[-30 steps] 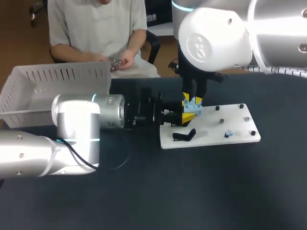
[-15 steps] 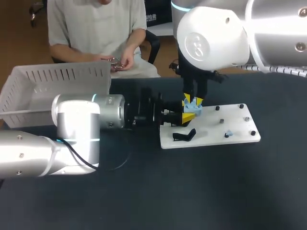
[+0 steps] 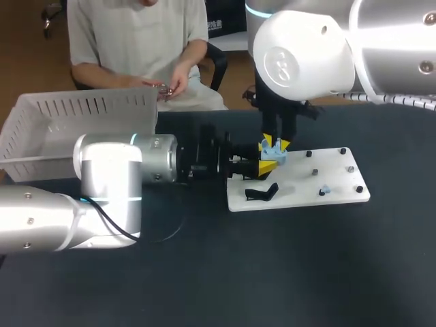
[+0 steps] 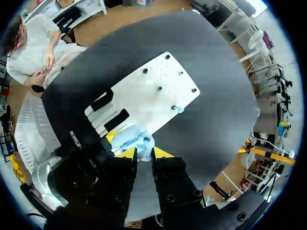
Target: Pick up each earbud case from the left stands, insert the matching earbuds, close the lid, and place the case in the box.
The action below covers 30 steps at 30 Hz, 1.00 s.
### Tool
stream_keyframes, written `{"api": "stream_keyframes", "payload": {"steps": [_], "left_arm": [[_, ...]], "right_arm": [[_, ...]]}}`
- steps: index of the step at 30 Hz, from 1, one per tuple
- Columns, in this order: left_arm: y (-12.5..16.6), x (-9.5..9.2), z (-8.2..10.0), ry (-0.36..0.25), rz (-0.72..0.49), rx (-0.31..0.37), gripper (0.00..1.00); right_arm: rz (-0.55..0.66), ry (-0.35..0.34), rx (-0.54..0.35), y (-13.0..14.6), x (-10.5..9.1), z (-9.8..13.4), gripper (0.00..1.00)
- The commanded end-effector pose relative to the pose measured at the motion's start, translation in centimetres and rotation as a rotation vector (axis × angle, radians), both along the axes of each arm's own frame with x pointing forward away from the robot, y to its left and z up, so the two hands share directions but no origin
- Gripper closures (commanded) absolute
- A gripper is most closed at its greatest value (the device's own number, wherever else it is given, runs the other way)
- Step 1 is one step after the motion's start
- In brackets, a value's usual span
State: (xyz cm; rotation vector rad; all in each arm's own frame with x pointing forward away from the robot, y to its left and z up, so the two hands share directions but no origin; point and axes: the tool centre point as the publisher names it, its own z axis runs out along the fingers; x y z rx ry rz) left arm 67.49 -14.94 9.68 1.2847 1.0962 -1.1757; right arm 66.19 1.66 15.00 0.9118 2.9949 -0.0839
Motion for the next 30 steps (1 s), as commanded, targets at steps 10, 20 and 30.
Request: {"api": "stream_keyframes", "payload": {"steps": [10,20,30], "left_arm": [[-0.1,0.2,0.0,0.001,-0.004,0.000,1.00],[-0.1,0.2,0.0,0.001,-0.004,0.000,1.00],[-0.1,0.2,0.0,0.001,-0.004,0.000,1.00]], "right_arm": [[-0.001,0.017,-0.014,-0.3,0.5,-0.6,1.00],[0.001,0.025,-0.019,-0.1,0.6,-1.0,1.00],[0.003,0.039,-0.017,0.0,0.6,-1.4,0.89]]}}
